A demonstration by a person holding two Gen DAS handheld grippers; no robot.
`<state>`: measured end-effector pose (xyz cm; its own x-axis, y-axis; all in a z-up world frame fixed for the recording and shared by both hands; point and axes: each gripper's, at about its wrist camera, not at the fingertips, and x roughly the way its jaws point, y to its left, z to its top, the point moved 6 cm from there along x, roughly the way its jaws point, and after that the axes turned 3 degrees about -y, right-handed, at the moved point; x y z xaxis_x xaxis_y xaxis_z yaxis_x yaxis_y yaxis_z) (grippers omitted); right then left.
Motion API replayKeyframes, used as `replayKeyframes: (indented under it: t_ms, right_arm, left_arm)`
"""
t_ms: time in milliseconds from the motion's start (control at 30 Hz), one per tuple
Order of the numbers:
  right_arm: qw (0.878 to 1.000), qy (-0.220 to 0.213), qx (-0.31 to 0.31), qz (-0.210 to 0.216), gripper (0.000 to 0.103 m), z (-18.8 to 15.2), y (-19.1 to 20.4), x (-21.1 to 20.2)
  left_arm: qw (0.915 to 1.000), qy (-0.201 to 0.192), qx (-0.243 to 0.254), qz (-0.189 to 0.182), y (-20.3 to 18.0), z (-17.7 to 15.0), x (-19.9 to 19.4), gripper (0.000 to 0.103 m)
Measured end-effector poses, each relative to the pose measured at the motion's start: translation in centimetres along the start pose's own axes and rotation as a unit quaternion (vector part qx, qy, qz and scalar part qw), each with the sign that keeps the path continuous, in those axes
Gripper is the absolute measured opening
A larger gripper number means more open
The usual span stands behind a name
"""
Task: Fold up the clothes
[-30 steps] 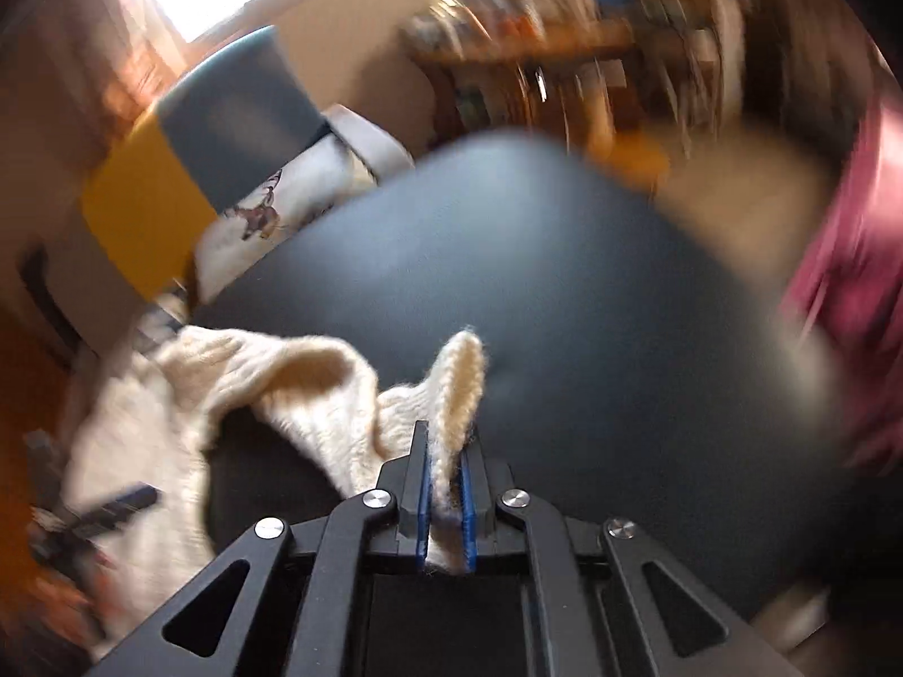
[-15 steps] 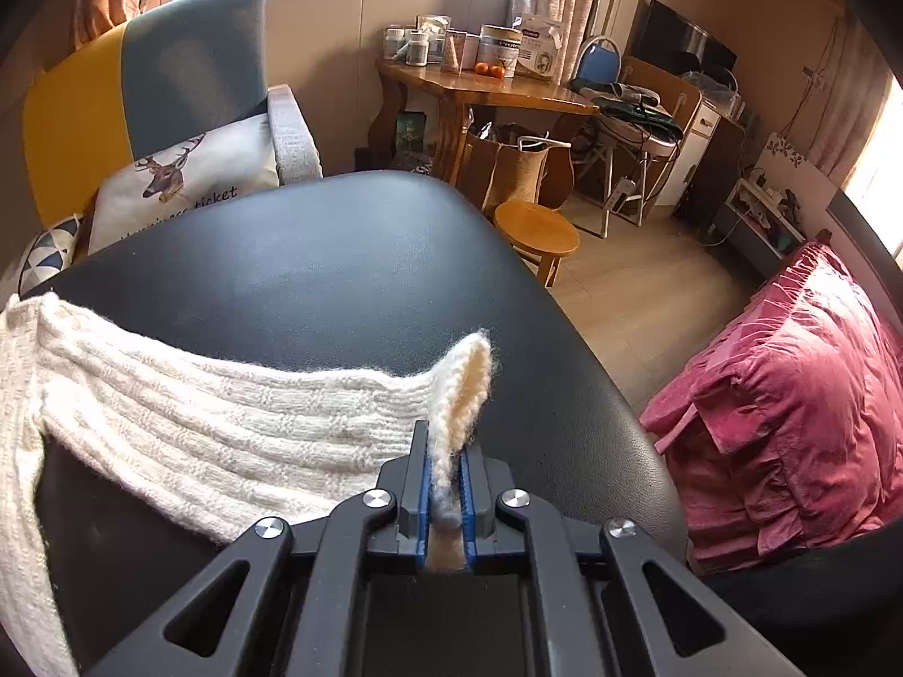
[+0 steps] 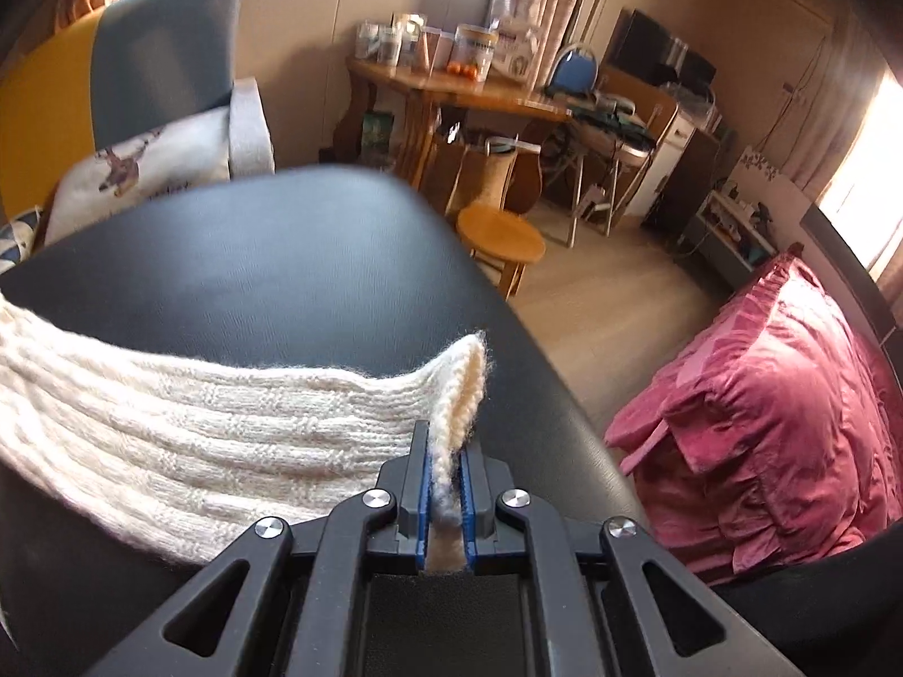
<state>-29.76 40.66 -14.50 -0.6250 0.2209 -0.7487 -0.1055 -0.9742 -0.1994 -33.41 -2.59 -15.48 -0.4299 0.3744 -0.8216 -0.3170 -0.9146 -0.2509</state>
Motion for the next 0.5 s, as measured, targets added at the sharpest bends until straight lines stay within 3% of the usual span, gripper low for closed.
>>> replayKeyframes:
  t_ms: [67, 167, 267, 367, 500]
  right_arm:
    - [1.000, 0.014, -0.002, -0.006, 0.007, -0.6, -0.1, 1.1]
    - [0.999, 0.037, -0.002, -0.013, 0.008, -1.6, -0.4, 2.7]
    - [0.999, 0.051, -0.006, -0.013, 0.009, -2.9, -0.4, 3.8]
    - [0.999, 0.048, -0.005, -0.011, 0.009, -2.9, -0.5, 3.5]
    - [0.999, 0.046, 0.015, -0.009, 0.009, -2.4, -1.8, 3.3]
  left_arm:
    - [0.9998, 0.014, 0.015, -0.005, -0.4, 0.0, 1.6, 0.061]
    - [0.9986, 0.034, 0.038, -0.012, -1.1, 0.0, 4.1, 0.061]
    - [0.9994, 0.016, 0.029, -0.011, -1.1, 0.6, 4.9, 0.065]
    - [0.9996, 0.010, 0.014, -0.021, -1.1, 1.0, 4.0, 0.064]
    - [0.9983, -0.029, 0.019, -0.046, -1.9, 2.0, 0.4, 0.064]
